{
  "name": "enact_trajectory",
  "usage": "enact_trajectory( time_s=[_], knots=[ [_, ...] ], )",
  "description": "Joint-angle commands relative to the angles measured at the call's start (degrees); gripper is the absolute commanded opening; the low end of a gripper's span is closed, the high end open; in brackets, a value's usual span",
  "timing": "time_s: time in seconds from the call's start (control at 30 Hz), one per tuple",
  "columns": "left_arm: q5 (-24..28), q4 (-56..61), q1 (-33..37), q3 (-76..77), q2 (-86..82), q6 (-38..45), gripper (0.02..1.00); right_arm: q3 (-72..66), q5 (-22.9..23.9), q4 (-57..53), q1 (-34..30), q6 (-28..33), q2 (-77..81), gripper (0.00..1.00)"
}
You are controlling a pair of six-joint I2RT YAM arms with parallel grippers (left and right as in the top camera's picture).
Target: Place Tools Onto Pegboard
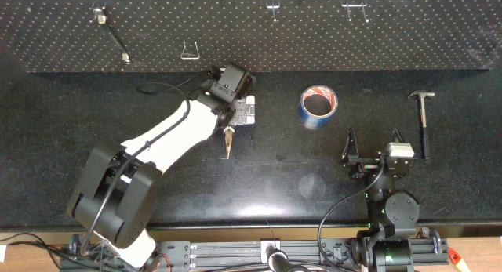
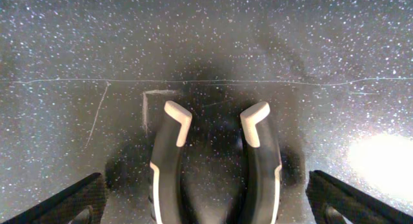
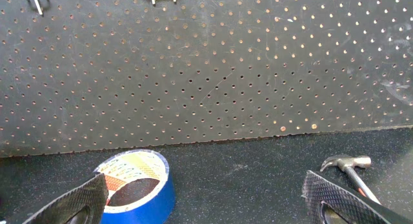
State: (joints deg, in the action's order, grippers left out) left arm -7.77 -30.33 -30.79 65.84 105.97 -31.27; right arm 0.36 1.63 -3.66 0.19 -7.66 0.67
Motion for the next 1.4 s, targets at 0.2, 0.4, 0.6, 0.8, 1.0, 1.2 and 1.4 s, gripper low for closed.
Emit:
enact_trajectory(
  time_s=[0.2,0.4,0.6,0.8,1.0,1.2,1.4],
  knots=[
    [1.18,0.35,-0.04,1.05,1.22,0.68,0.996,-0.13,0.94,-0.28,0.39,0.42,-0.59,0.98],
    [1.03,0.13,-0.04,1.05,1.22,0.7,0.996,-0.13,0.92,-0.28,0.39,0.42,-0.59,0.98],
    [0.9,0.13,-0.04,1.05,1.22,0.74,0.998,-0.13,0.92,-0.28,0.39,0.42,-0.59,0.98],
    [0.9,0.31,-0.04,1.05,1.22,1.79,0.996,-0.13,0.94,-0.28,0.39,0.42,-0.59,0.98],
    [0.72,0.37,-0.02,1.05,1.22,1.75,0.996,-0.13,0.92,-0.28,0.39,0.42,-0.59,0.98],
    [0.74,0.35,-0.02,1.05,1.22,1.77,0.95,-0.13,0.92,-0.28,0.39,0.42,-0.59,0.98],
    [0.76,0.2,-0.02,1.05,1.22,1.75,0.858,-0.13,0.94,-0.31,0.39,0.42,-0.59,0.98]
  ],
)
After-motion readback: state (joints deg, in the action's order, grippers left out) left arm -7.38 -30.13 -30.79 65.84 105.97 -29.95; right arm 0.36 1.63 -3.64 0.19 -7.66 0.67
